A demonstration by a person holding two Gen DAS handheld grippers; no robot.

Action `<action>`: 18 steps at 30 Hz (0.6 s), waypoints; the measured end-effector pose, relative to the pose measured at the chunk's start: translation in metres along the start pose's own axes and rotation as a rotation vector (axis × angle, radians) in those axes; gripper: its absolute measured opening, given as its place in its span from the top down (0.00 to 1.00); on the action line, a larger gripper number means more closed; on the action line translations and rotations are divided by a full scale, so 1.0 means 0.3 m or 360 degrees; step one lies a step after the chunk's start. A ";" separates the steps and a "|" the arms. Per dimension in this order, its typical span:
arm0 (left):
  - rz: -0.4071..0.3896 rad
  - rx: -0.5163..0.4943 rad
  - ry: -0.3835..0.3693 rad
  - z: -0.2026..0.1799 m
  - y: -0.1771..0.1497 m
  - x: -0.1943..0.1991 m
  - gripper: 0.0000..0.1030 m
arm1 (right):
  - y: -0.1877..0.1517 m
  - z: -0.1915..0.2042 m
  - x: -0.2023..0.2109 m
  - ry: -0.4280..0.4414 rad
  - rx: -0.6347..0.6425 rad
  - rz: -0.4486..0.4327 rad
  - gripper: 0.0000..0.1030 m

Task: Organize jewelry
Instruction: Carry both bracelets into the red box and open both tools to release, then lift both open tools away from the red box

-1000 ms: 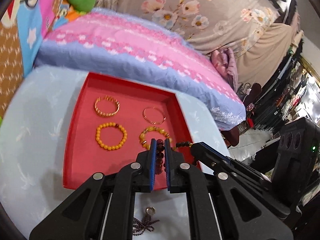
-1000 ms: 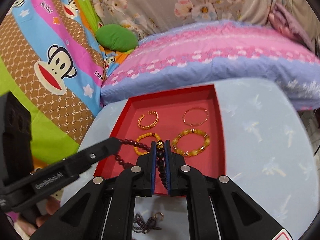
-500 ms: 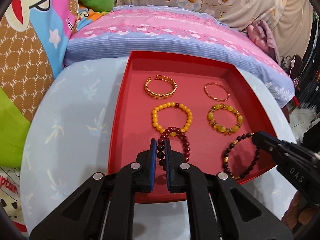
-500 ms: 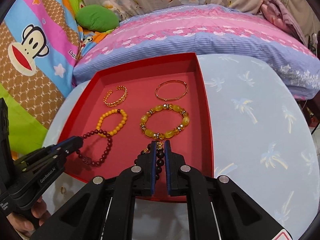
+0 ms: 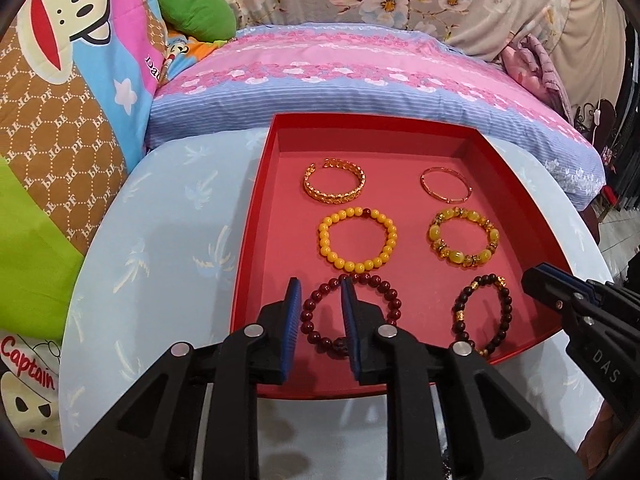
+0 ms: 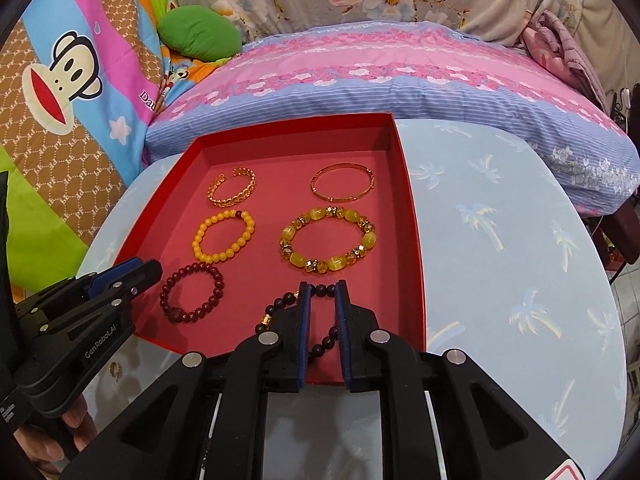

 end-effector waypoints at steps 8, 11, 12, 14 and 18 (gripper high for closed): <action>-0.0036 0.0004 0.0002 -0.011 -0.009 0.063 0.76 | -0.023 0.009 0.060 0.0022 0.0011 -0.0024 0.87; -0.0049 0.0004 0.0008 -0.011 -0.031 0.100 0.74 | -0.046 0.017 0.090 0.0034 0.0024 -0.0026 0.87; -0.0051 0.0003 0.0011 -0.011 -0.039 0.109 0.74 | -0.058 0.020 0.100 0.0040 0.0025 -0.0023 0.87; -0.0053 0.0000 0.0012 -0.013 -0.063 0.134 0.74 | -0.082 0.024 0.125 0.0045 0.0027 -0.0030 0.86; -0.0047 -0.0009 0.0013 -0.015 -0.118 0.176 0.74 | -0.130 0.031 0.170 0.0064 0.0029 -0.0024 0.86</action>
Point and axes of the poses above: each gripper's, at about its wrist camera, not at the fingertips, and x roughly against the way its jaws point, z to its left, y to its top, the point moved 6 cm from there along -x, roughly the way its jaws point, and after that the axes turned 4 degrees about -z, right-handed, at the moved point
